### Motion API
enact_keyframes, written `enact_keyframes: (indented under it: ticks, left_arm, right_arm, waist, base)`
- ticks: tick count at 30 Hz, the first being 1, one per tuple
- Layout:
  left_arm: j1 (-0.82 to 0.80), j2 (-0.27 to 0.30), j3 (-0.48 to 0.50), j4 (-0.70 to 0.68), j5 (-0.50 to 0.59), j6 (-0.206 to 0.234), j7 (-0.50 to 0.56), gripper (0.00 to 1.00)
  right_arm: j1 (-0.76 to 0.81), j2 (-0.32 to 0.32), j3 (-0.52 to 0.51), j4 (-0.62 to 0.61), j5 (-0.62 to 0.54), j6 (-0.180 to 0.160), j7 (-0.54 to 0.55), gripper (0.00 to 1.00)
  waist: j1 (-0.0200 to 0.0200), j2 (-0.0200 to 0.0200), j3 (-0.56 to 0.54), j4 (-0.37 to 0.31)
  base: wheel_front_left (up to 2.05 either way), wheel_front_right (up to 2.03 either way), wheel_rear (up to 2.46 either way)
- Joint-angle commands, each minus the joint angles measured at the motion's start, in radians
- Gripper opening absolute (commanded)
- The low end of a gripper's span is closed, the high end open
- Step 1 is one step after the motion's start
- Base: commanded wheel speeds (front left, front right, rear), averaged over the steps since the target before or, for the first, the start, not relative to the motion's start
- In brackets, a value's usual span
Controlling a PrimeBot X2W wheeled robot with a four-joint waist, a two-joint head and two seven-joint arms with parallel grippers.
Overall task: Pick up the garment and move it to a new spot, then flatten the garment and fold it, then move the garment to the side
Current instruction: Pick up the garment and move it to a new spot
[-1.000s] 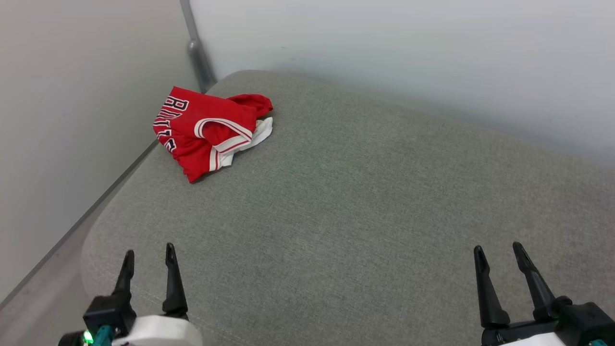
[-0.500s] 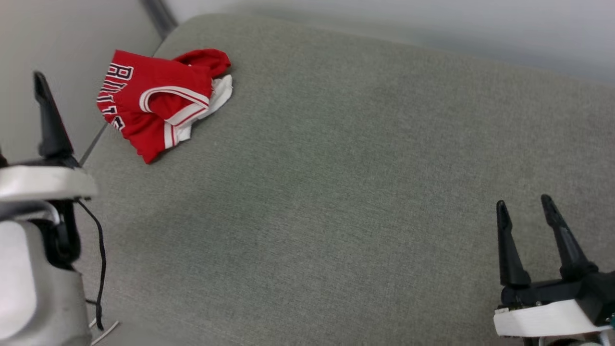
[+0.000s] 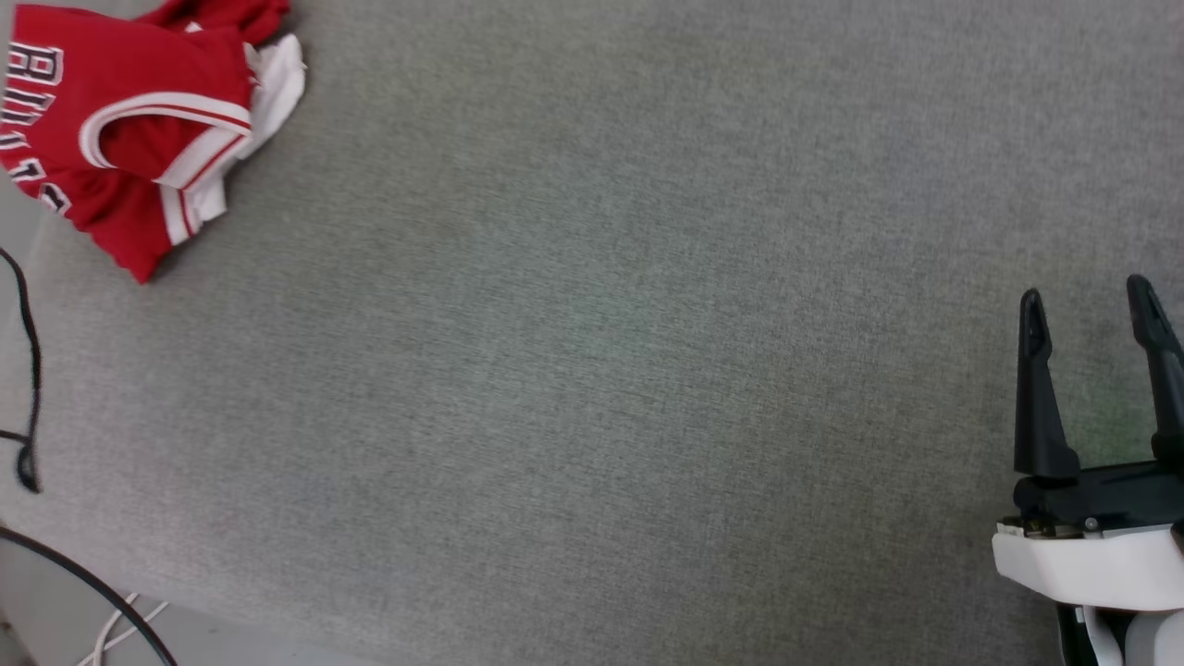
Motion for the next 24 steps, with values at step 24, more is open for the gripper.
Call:
enact_keyframes:
  ticks: [24]
  left_arm:
    - [-0.149, 0.256, -0.534, 0.209, -0.732, -0.001, 0.826, 1.00]
  right_arm:
    - [-0.063, -0.042, -0.013, -0.145, -0.055, 0.000, -0.002, 1.00]
  waist:
    - [-0.0001, 0.0000, 0.236, -0.044]
  base:
    - [0.00, 0.00, 0.00]
